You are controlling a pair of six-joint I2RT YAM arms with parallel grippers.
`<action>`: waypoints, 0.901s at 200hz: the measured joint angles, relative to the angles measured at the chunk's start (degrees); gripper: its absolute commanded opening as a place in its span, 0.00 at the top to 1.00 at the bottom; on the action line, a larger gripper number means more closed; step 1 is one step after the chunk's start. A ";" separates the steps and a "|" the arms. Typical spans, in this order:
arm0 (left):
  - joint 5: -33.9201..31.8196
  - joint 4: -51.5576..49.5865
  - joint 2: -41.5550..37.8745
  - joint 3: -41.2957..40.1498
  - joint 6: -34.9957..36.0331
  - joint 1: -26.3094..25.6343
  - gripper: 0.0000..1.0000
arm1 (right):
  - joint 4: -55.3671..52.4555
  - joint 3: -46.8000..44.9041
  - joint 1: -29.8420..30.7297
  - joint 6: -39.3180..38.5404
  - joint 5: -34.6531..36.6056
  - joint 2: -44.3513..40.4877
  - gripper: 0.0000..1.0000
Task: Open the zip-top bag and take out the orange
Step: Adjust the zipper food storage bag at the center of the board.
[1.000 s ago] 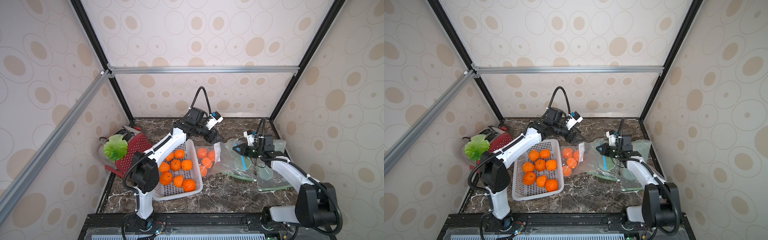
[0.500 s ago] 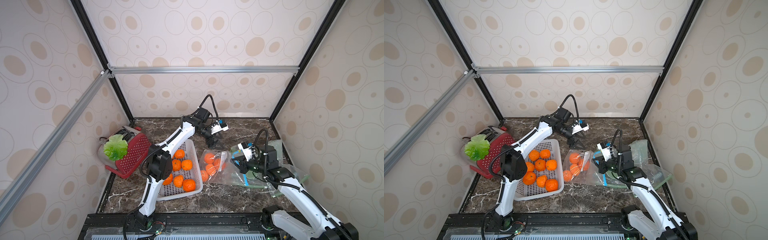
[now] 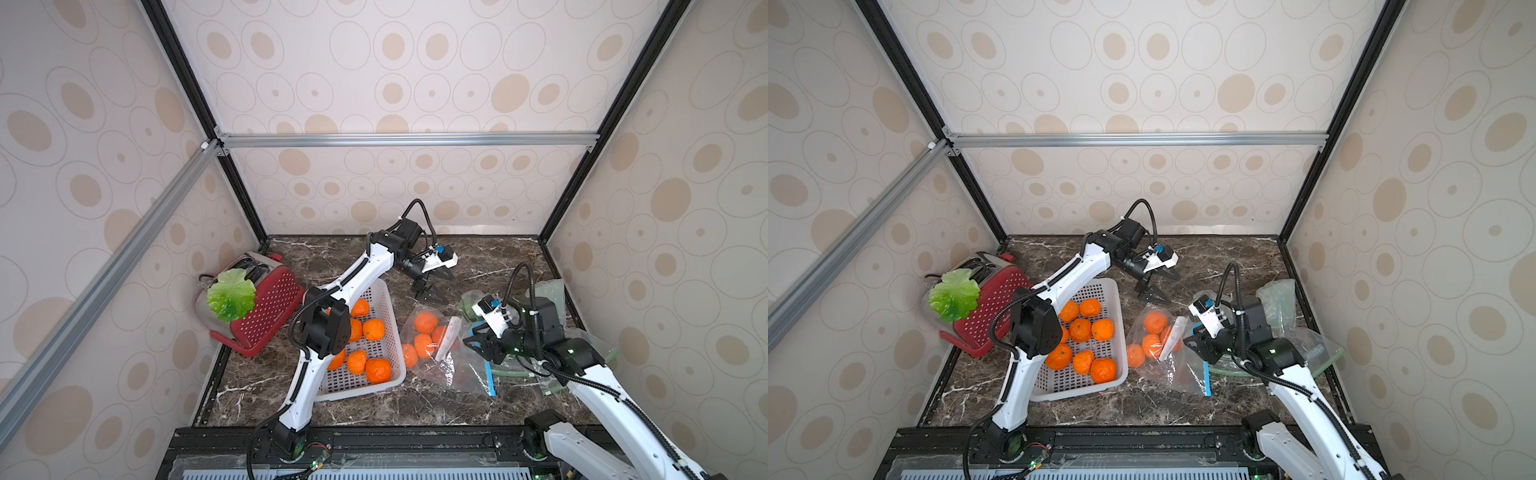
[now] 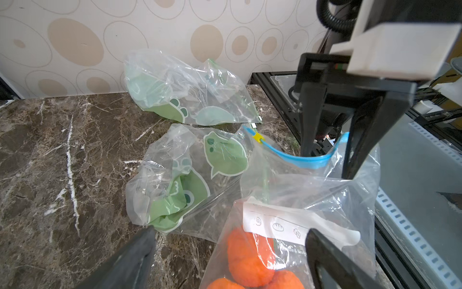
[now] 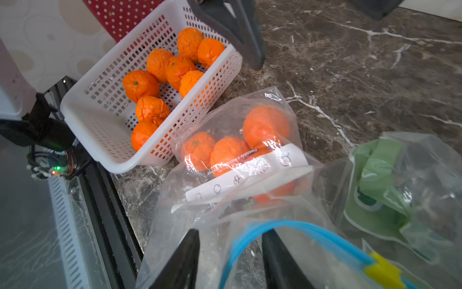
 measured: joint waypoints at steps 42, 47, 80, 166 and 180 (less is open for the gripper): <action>2.36 4.00 0.02 -2.19 -2.36 0.02 0.08 | -3.13 -0.15 -0.39 19.10 14.36 -5.49 0.24; 2.56 4.50 0.00 -2.51 -2.69 0.02 0.08 | -3.78 -0.15 -0.52 21.86 15.74 -5.88 0.24; 2.97 7.26 -0.33 -5.07 -5.16 0.02 0.09 | -6.97 -0.74 -3.54 39.69 21.44 -9.64 0.23; 2.21 9.11 -1.62 -5.44 -7.93 -1.31 0.11 | 1.22 -6.67 -13.14 54.97 11.65 -0.24 0.53; 1.33 9.07 -1.70 -5.44 -7.91 -1.81 0.12 | 3.41 -7.58 -13.18 54.90 10.69 -0.22 0.66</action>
